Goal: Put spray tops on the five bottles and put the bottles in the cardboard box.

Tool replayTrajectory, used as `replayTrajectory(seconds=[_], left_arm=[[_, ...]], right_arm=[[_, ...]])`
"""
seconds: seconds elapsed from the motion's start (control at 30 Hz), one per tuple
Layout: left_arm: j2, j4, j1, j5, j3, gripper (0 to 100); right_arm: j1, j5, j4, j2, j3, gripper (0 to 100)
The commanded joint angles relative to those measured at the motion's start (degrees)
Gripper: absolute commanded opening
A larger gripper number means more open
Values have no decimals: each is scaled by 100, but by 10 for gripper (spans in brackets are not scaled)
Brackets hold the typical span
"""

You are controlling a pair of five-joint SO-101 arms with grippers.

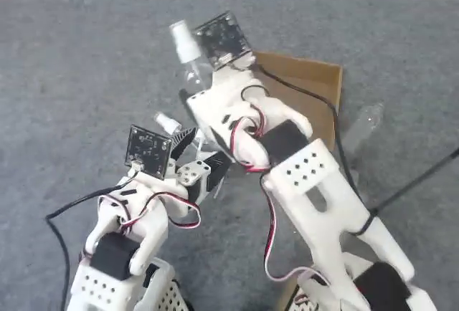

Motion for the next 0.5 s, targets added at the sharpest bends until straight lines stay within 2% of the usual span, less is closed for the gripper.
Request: replayTrajectory(seconds=[0.0,0.27,0.47], left_arm=[[-79,-185,26,-53,-48,254],[-97,-158,35,-53,-48,254],[-97,-176,35,-53,-22,254]], right_arm=[[-101,-70,435,-541,-475,6],[-13,-44,980,-1446,-9,6],[593,-44,971,-1596,202,6]])
